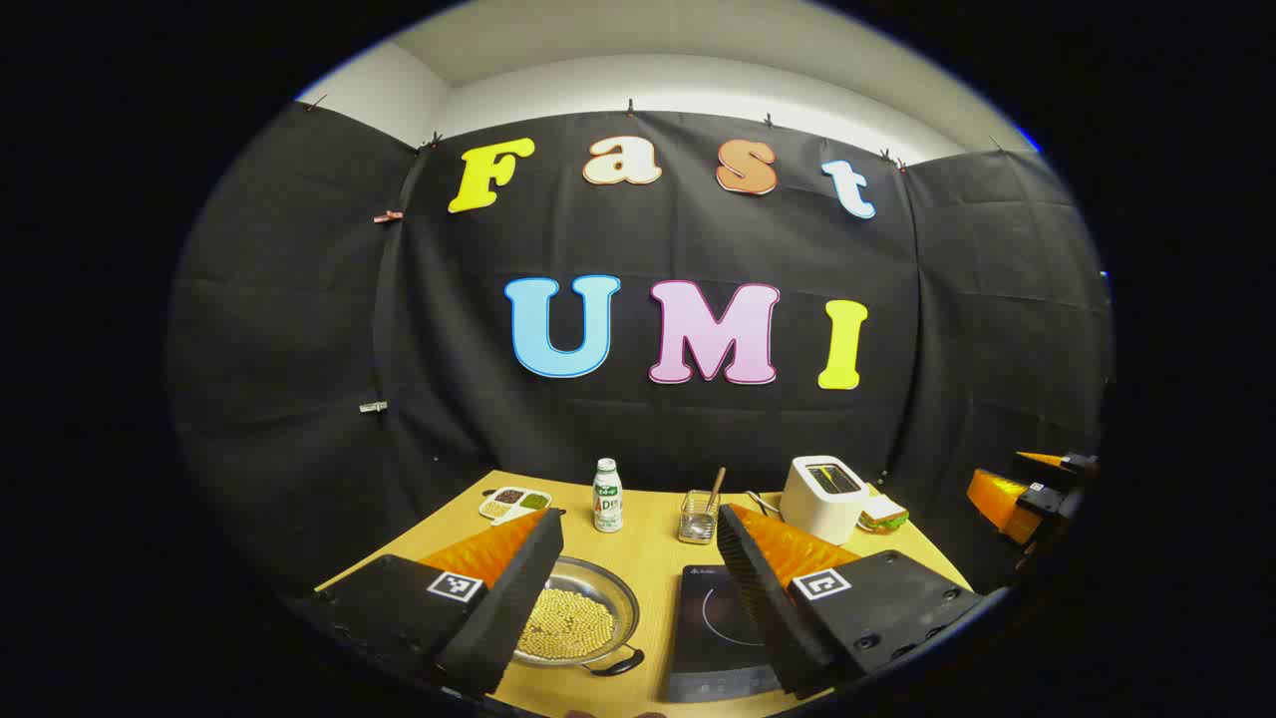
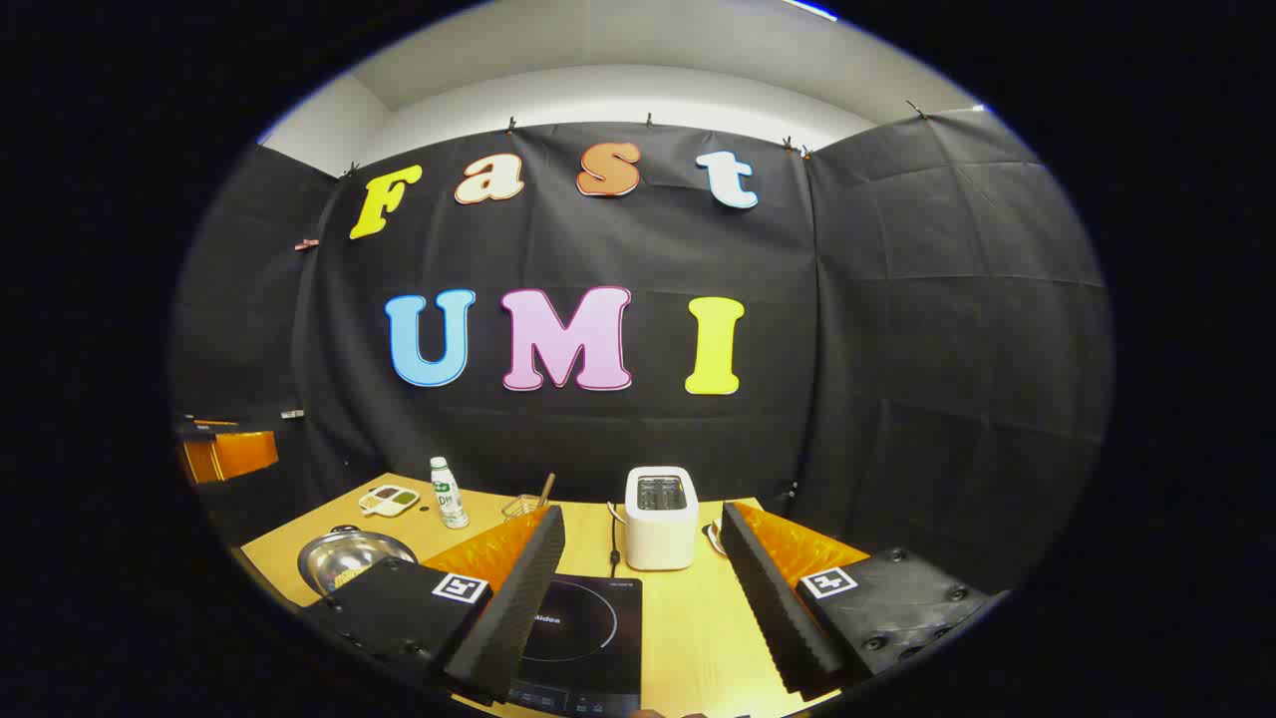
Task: First push the handle of the pot to place it horizontally, then grasp the pot with both hands and set it on the induction cooktop.
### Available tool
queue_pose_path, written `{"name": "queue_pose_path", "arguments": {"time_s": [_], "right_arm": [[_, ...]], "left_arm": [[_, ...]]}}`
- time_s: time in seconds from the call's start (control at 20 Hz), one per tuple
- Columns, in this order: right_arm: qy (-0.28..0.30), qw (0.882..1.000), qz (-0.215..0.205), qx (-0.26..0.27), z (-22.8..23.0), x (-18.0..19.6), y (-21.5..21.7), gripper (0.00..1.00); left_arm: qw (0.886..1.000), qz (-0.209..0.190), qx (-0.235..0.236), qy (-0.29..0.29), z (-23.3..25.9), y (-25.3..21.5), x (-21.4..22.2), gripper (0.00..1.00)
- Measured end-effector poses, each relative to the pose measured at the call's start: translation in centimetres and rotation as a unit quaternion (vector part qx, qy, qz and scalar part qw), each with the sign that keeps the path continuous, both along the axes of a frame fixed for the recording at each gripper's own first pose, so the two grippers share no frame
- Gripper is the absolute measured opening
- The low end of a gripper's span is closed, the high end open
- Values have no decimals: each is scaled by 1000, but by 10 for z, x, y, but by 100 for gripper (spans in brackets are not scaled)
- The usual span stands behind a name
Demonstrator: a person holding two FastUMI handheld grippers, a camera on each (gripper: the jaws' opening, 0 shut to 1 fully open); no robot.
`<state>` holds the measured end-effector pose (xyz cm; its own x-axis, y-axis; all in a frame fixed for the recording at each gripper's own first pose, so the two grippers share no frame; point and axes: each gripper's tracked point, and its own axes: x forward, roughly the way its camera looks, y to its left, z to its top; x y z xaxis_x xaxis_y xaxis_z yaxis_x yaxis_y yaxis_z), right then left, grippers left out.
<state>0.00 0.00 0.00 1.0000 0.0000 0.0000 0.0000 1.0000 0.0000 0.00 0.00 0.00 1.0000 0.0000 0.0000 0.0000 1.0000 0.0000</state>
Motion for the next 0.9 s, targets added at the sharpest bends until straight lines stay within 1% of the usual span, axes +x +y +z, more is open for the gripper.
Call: {"name": "queue_pose_path", "arguments": {"time_s": [0.2, 0.4, 0.65, 0.75, 0.8, 0.85, 0.9], "right_arm": [[-8, 1000, 0, -2, 6, -8, 28, 98], [-15, 999, -28, -3, 10, -12, 35, 97], [-17, 998, -54, -7, 10, -18, 46, 97], [-14, 998, -59, -10, 8, -21, 50, 97], [-12, 998, -61, -10, 7, -23, 52, 95], [-10, 998, -62, -9, 5, -23, 54, 98], [-8, 998, -62, -9, 4, -23, 57, 98]], "left_arm": [[999, -19, 29, -3, -6, 20, 2, 97], [998, -50, 46, -6, -12, 30, 2, 97], [996, -79, 29, 7, -26, 37, 3, 97], [996, -81, 31, 11, -31, 47, 5, 97], [996, -81, 34, 13, -35, 51, 6, 97], [996, -79, 37, 13, -38, 55, 8, 97], [996, -79, 40, 16, -41, 60, 10, 97]]}}
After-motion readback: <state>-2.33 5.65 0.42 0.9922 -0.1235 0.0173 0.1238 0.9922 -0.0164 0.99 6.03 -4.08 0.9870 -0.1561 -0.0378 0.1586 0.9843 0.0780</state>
